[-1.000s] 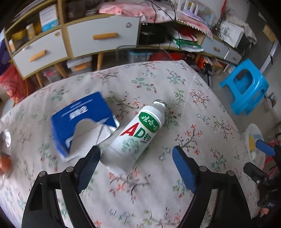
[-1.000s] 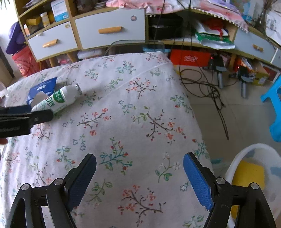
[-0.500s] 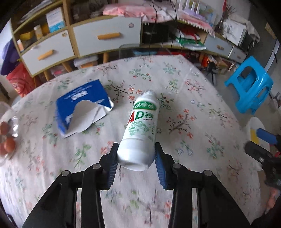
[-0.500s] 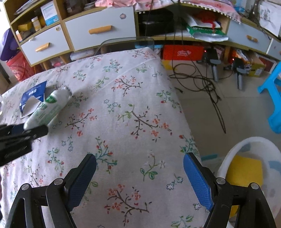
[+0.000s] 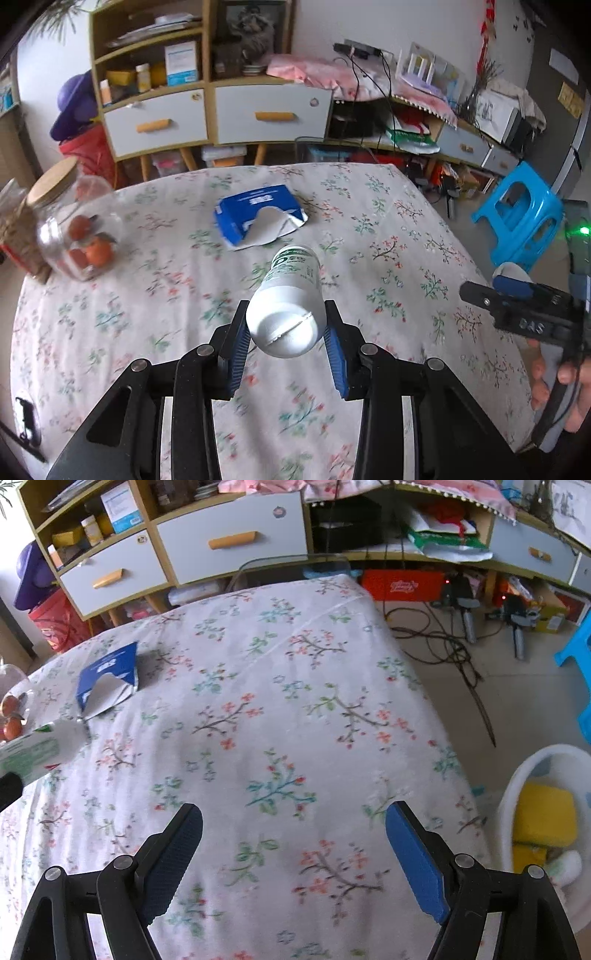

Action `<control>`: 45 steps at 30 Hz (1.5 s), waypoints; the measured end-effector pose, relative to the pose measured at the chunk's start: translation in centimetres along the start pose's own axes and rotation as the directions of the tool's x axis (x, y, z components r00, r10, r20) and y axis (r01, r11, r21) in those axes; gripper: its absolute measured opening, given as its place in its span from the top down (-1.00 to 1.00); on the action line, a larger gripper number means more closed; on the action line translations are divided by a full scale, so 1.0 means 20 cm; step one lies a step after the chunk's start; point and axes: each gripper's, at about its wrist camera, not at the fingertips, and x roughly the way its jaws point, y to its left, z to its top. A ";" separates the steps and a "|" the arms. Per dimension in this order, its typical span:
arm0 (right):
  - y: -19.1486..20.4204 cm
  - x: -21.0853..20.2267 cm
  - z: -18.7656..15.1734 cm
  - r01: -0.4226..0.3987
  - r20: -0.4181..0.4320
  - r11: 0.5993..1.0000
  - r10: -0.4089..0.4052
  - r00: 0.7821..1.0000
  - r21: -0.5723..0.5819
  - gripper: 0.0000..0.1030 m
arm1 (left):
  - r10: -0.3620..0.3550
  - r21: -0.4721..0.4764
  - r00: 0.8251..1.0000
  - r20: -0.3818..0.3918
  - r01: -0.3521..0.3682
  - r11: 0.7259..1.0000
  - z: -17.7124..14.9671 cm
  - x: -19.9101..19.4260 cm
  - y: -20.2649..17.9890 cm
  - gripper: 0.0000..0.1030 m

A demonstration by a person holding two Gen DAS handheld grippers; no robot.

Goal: Collect trash
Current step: 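Grasp the blue tissue box with the right tool while the left tool holds the bottle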

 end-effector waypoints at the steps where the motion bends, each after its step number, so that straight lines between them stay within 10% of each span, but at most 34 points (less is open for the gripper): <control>1: 0.02 0.00 0.00 -0.005 -0.002 1.000 0.005 1.000 0.002 -0.65 | 0.000 -0.005 1.000 0.001 0.000 1.000 -0.01 -0.02 0.02 0.23; 15: 0.36 0.20 0.16 -0.030 -0.006 0.999 0.030 1.000 -0.037 -0.64 | -0.016 -0.187 1.000 0.000 0.015 0.982 -0.07 -0.12 0.45 0.23; 34: 0.73 0.67 0.42 -0.083 0.019 0.972 0.089 0.996 -0.218 -0.58 | -0.041 -0.259 0.998 -0.051 0.026 0.966 -0.05 0.02 0.57 0.23; 40: 0.81 0.75 0.46 -0.067 0.045 0.958 0.083 0.996 -0.278 -0.30 | -0.031 -0.249 0.998 -0.060 0.015 0.968 -0.04 0.05 0.56 0.23; 43: 0.83 0.75 0.48 -0.089 0.045 0.956 0.106 0.993 -0.281 0.35 | -0.028 -0.241 0.998 -0.059 0.013 0.970 -0.04 0.05 0.54 0.23; 45: 0.83 0.73 0.48 -0.087 0.044 0.955 0.103 0.994 -0.283 0.38 | -0.030 -0.235 0.998 -0.056 0.016 0.972 -0.04 0.04 0.53 0.23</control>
